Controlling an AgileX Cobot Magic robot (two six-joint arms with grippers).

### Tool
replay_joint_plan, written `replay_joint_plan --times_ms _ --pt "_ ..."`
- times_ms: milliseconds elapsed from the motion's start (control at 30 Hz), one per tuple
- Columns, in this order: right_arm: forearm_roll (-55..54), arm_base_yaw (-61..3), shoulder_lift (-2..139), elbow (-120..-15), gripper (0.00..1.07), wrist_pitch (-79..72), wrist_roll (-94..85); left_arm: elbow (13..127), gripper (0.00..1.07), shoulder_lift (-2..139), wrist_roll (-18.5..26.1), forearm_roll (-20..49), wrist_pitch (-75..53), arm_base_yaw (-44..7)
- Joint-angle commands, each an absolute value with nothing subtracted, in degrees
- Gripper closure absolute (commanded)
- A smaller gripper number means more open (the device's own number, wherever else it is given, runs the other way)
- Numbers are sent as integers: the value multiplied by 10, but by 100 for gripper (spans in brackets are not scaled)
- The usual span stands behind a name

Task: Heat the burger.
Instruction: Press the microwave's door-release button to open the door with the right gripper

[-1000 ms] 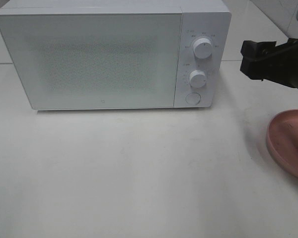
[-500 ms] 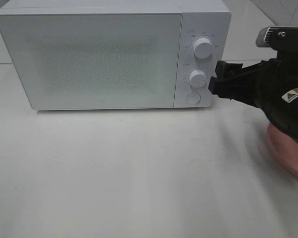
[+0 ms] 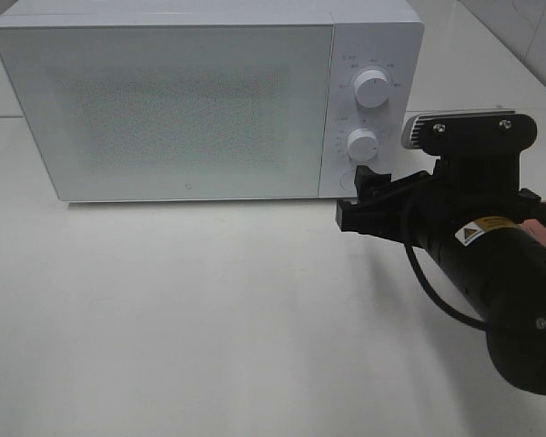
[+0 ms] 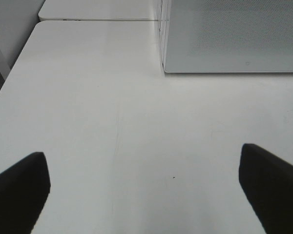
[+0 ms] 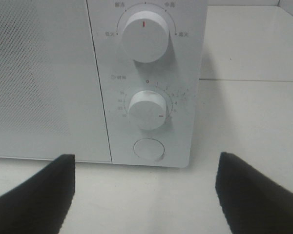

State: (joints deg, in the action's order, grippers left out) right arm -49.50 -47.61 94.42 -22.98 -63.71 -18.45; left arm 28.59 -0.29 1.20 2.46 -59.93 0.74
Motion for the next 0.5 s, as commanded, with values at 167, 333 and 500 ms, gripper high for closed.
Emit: replay_joint_plan --times_ms 167,333,500 --pt "-516 -483 964 -229 31 -646 -189 285 1 -15 11 23 -596 5" --pt "-516 -483 977 -229 31 -642 -187 285 1 -15 11 23 -596 5" --pt "-516 -483 992 -229 31 -641 -150 285 1 -15 11 23 -596 5"
